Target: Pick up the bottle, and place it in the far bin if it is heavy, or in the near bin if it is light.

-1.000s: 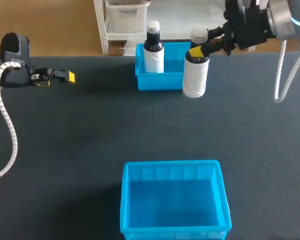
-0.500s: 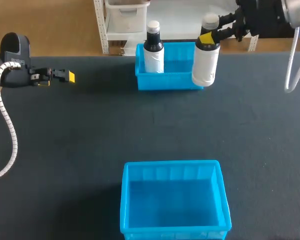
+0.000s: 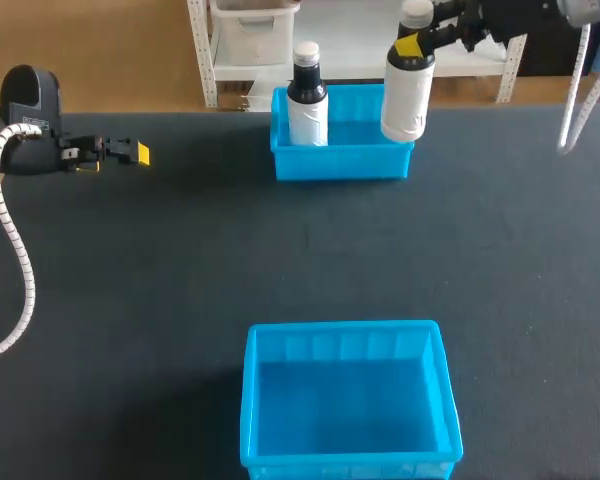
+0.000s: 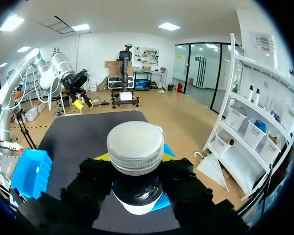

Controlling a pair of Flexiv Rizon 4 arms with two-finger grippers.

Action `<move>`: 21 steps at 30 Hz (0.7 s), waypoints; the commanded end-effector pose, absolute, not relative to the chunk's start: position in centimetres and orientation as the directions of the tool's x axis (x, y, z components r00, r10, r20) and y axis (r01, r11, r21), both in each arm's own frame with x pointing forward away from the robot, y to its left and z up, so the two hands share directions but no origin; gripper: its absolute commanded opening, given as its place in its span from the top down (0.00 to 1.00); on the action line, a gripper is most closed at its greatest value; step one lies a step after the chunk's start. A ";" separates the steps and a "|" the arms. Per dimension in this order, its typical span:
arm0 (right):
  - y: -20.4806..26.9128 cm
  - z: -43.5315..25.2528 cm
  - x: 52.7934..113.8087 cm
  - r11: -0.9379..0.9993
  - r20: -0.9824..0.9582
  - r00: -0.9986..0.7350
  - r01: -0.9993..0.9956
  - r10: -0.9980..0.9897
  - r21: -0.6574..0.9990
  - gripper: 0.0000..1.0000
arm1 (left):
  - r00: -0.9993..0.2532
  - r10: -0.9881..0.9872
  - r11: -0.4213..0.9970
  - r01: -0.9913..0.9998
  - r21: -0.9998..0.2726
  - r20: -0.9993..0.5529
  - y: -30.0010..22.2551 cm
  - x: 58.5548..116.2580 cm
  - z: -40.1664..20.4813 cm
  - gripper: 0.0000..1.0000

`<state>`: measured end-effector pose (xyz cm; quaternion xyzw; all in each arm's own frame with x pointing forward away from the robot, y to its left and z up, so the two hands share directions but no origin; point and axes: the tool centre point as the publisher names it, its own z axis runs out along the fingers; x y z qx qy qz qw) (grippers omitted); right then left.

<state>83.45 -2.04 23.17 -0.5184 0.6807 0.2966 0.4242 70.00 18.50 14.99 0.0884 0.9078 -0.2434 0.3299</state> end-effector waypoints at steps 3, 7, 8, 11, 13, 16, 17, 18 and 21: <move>-0.7 22.6 86.7 0.254 -0.884 -0.097 -0.967 -0.456 -0.024 1.00 | -0.767 0.000 0.866 0.321 -0.383 -0.642 18.5 70.0 15.0 0.00; 0.0 22.2 87.7 0.245 -0.887 -0.092 -0.969 -0.453 -0.025 1.00 | -0.767 0.000 0.866 0.321 -0.383 -0.642 18.5 70.0 15.0 0.00; 0.2 22.0 87.9 0.242 -0.888 -0.091 -0.970 -0.452 -0.024 1.00 | -0.767 0.000 0.866 0.321 -0.383 -0.642 18.5 70.0 15.0 0.00; 0.7 21.6 88.7 0.238 -0.888 -0.088 -0.971 -0.451 -0.024 1.00 | -0.767 0.000 0.866 0.321 -0.383 -0.642 18.5 70.0 15.0 0.00; 1.0 21.2 89.2 0.234 -0.888 -0.088 -0.972 -0.451 -0.023 1.00 | -0.767 0.000 0.866 0.321 -0.383 -0.642 18.5 70.0 15.0 0.00; 1.2 20.6 89.8 0.232 -0.887 -0.089 -0.973 -0.453 -0.020 1.00 | -0.767 0.000 0.866 0.321 -0.383 -0.642 18.5 70.0 15.0 0.00; 1.2 20.5 90.0 0.231 -0.887 -0.090 -0.973 -0.453 -0.020 1.00 | -0.767 0.000 0.866 0.321 -0.383 -0.642 18.5 70.0 15.0 0.00; 1.3 20.3 90.1 0.231 -0.887 -0.090 -0.973 -0.453 -0.019 1.00 | -0.767 0.000 0.866 0.321 -0.383 -0.642 18.5 70.0 15.0 0.00; 1.3 19.8 90.6 0.230 -0.887 -0.093 -0.973 -0.452 -0.015 1.00 | -0.767 0.000 0.866 0.321 -0.383 -0.642 18.5 70.0 15.0 0.00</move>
